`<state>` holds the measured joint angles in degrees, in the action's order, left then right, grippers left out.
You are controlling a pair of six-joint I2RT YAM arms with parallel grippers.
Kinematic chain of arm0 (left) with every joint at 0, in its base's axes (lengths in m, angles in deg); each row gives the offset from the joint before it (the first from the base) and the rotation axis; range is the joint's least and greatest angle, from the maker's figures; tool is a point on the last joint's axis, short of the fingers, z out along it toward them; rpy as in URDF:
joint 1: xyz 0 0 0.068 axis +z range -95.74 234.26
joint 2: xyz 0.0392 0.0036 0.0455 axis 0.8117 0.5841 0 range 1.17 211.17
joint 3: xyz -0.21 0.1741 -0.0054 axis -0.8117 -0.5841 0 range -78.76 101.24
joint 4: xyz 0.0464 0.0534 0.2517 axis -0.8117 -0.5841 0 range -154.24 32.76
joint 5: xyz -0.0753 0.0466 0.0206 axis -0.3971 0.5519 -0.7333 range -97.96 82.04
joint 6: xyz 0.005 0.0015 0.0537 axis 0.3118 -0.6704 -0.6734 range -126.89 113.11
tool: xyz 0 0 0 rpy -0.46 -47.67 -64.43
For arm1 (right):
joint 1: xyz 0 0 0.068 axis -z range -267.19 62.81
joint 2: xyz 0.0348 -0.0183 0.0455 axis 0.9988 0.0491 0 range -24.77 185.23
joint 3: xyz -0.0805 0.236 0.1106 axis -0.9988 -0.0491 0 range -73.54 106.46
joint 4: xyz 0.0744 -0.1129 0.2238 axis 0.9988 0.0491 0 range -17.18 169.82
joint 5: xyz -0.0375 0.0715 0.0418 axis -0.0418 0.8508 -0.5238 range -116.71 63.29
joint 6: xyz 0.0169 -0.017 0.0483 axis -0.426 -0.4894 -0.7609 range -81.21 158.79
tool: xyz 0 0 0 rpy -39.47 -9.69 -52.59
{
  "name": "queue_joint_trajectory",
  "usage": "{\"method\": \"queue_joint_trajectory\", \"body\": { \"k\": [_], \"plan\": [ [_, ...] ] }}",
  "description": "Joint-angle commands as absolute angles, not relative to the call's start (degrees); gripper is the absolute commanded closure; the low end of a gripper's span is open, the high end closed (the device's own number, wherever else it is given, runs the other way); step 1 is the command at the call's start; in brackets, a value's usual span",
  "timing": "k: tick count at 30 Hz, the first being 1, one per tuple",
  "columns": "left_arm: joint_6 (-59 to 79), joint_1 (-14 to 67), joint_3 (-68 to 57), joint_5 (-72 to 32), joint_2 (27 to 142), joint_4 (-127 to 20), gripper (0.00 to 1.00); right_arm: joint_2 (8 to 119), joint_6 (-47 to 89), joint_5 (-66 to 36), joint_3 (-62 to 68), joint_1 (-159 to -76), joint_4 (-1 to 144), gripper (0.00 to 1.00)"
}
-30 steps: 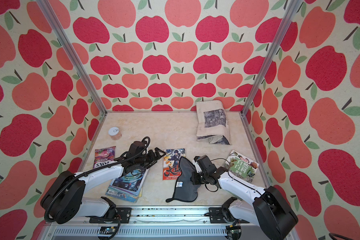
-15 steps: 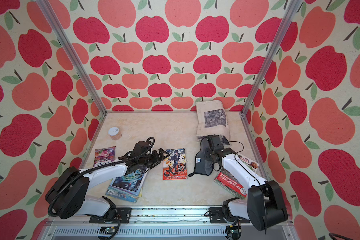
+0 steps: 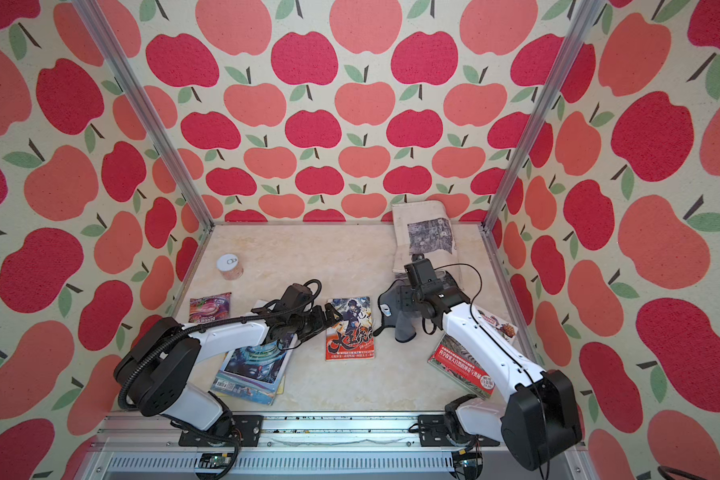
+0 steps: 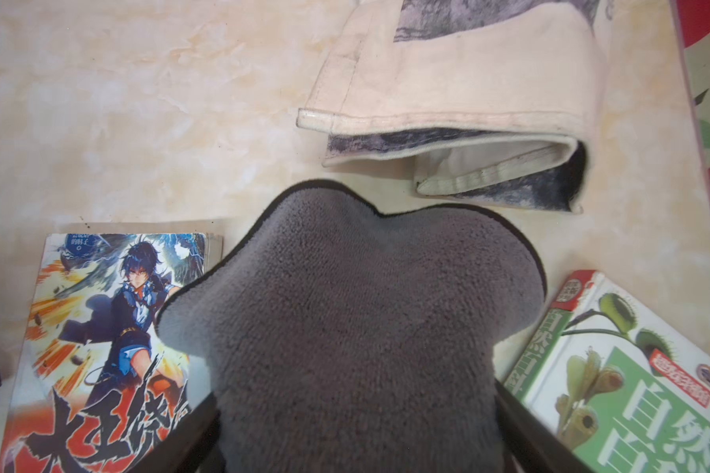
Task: Wipe the cover of the book
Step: Place the cleaning item at the center of the board.
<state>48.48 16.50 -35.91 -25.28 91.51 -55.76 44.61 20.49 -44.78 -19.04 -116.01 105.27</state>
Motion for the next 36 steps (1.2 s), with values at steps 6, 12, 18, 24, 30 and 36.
{"method": "queue_joint_trajectory", "body": {
  "k": [6, 12, 18, 24, 30, 36],
  "plan": [
    [47.94, 16.39, -34.55, -25.87, 94.19, -56.30, 0.01, 40.05, 22.99, -42.52, -19.04, -113.10, 110.43, 0.01],
    [48.03, 16.51, -34.98, -26.16, 93.04, -56.09, 0.01, 45.15, 22.48, -34.84, -18.40, -109.74, 115.97, 0.01],
    [48.47, 16.64, -35.87, -27.47, 92.47, -54.60, 0.01, 44.65, 16.66, -2.11, -23.17, -97.54, 109.06, 0.01],
    [48.83, 16.65, -36.56, -27.40, 91.72, -53.96, 0.01, 38.38, 22.16, -37.89, -18.40, -104.81, 117.43, 0.01],
    [49.00, 16.82, -36.68, -27.47, 91.26, -54.25, 0.01, 27.99, 23.87, -35.60, -18.17, -105.41, 112.05, 0.01],
    [49.33, 17.44, -36.53, -28.31, 91.36, -53.74, 0.01, 26.48, 13.92, -5.35, -20.13, -99.69, 99.16, 0.03]
  ]
}}
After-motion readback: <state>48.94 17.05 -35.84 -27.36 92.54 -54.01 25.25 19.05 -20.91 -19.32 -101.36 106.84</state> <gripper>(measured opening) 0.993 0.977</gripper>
